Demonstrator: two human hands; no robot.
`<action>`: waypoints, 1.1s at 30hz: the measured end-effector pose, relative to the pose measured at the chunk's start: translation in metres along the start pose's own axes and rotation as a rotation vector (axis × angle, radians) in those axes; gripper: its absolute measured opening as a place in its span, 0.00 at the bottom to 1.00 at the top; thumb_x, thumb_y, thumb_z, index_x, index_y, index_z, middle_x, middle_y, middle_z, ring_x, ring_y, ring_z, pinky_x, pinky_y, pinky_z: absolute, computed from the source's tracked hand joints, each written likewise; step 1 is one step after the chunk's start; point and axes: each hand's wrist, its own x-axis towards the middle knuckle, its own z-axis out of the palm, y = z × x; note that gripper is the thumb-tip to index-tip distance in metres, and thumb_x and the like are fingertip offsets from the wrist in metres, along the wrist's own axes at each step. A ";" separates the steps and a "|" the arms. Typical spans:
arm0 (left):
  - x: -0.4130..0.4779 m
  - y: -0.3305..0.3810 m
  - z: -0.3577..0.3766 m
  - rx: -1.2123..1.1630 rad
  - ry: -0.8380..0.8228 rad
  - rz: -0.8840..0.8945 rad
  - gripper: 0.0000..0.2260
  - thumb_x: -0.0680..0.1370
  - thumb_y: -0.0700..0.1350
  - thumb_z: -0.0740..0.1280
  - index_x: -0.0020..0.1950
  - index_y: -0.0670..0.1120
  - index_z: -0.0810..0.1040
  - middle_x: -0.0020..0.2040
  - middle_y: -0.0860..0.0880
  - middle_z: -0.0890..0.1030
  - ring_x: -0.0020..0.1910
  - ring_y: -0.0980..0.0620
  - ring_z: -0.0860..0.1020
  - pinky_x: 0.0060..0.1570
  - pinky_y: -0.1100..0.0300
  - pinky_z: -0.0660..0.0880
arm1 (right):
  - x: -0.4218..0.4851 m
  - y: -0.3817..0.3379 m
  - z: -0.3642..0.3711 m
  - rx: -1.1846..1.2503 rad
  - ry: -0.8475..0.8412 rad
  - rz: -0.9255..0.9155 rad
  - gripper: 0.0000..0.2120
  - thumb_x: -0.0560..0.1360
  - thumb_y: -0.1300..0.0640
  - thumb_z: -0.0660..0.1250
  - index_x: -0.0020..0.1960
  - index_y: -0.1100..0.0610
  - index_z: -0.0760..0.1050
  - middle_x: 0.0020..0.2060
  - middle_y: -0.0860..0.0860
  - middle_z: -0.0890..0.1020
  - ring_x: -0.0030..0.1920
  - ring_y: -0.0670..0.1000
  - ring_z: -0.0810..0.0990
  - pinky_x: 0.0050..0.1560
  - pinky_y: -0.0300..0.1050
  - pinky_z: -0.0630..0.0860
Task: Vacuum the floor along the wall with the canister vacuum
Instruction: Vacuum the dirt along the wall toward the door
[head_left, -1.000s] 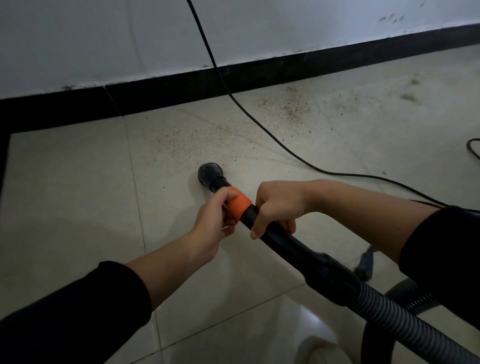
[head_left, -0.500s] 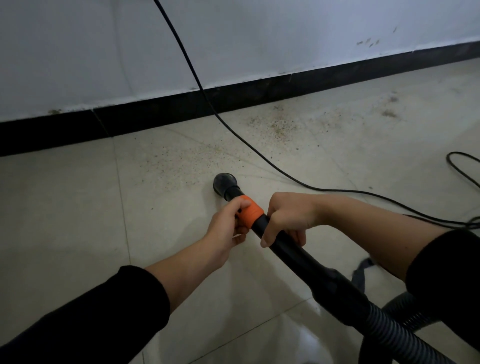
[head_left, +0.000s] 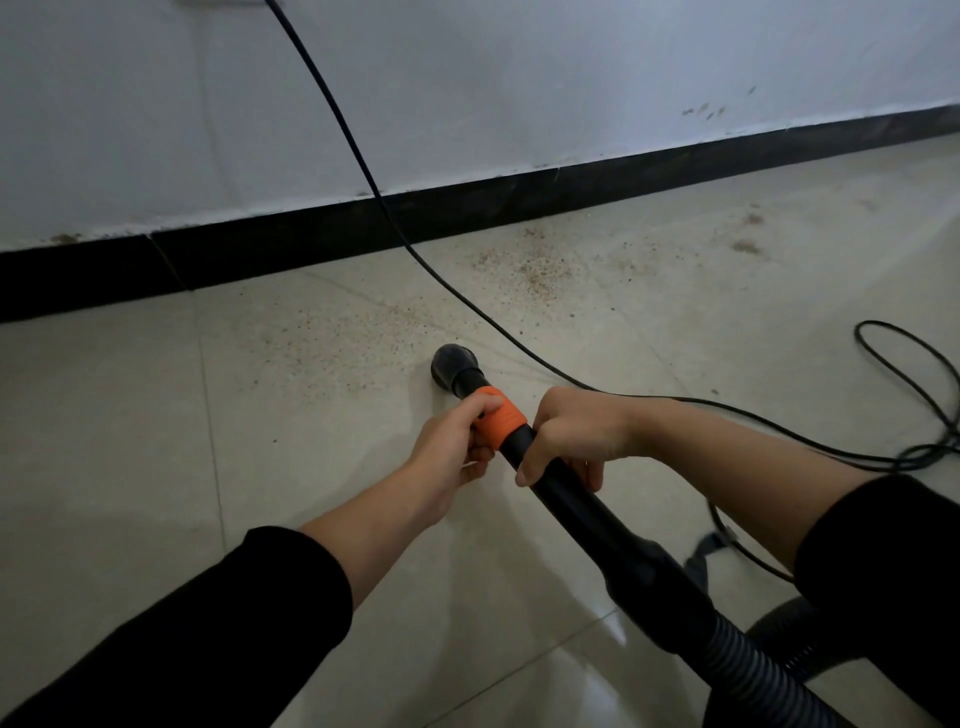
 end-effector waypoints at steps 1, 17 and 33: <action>0.001 0.000 -0.001 0.002 0.005 0.004 0.09 0.73 0.51 0.69 0.45 0.46 0.79 0.31 0.49 0.73 0.30 0.53 0.71 0.35 0.59 0.70 | 0.001 0.000 0.000 0.002 0.003 -0.007 0.17 0.69 0.55 0.74 0.47 0.70 0.80 0.34 0.61 0.83 0.38 0.63 0.84 0.36 0.47 0.81; -0.020 0.006 -0.068 -0.066 0.178 0.043 0.10 0.73 0.51 0.69 0.42 0.44 0.78 0.26 0.51 0.72 0.30 0.53 0.69 0.34 0.60 0.69 | 0.021 -0.056 0.029 -0.097 -0.041 -0.154 0.14 0.71 0.54 0.72 0.47 0.66 0.80 0.37 0.61 0.83 0.38 0.62 0.84 0.38 0.47 0.81; -0.066 -0.011 -0.133 -0.150 0.306 0.024 0.08 0.74 0.49 0.69 0.43 0.44 0.76 0.27 0.49 0.71 0.28 0.54 0.69 0.30 0.61 0.69 | 0.027 -0.107 0.072 -0.246 -0.208 -0.271 0.16 0.71 0.53 0.72 0.49 0.65 0.81 0.38 0.59 0.84 0.36 0.58 0.83 0.43 0.48 0.82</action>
